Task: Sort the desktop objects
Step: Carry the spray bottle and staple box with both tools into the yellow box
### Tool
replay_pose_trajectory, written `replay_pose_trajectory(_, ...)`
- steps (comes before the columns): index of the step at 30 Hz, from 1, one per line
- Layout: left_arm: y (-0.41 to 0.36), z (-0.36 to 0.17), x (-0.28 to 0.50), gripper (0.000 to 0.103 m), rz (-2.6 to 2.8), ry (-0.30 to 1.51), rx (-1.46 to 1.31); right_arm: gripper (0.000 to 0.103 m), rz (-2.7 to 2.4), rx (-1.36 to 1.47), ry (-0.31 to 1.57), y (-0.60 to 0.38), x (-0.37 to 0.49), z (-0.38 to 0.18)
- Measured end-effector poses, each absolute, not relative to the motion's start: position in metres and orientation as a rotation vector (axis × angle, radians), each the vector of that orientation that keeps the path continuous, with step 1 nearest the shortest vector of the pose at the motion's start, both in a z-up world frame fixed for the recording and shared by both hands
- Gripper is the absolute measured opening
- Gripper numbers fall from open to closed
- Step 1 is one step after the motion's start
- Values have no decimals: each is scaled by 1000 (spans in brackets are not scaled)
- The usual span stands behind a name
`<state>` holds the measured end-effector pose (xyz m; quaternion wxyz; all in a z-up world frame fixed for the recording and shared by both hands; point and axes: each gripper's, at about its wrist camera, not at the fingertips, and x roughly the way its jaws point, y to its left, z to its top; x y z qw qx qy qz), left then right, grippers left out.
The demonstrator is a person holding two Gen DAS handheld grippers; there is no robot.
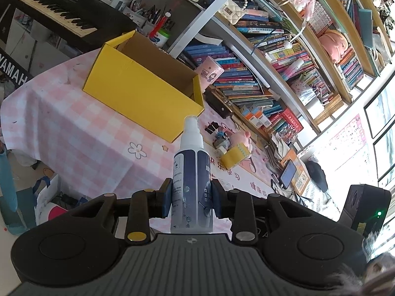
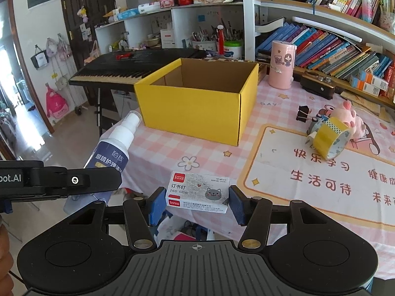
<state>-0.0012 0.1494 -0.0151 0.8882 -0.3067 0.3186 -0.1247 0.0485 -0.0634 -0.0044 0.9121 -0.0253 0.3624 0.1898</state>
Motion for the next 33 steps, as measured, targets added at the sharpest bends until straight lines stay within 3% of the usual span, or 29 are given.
replay_pose_trajectory(10, 152, 10, 47, 30, -254, 600, -644, 55, 446, -49, 699, -59, 101, 13)
replay_pose_trajectory(20, 157, 44, 158, 30, -204, 542, -545, 55, 510, -124, 599, -49, 205, 31)
replay_pose_trajectory(33, 161, 7, 308, 30, -17, 718, -385, 55, 675, -504, 712, 4, 333, -21)
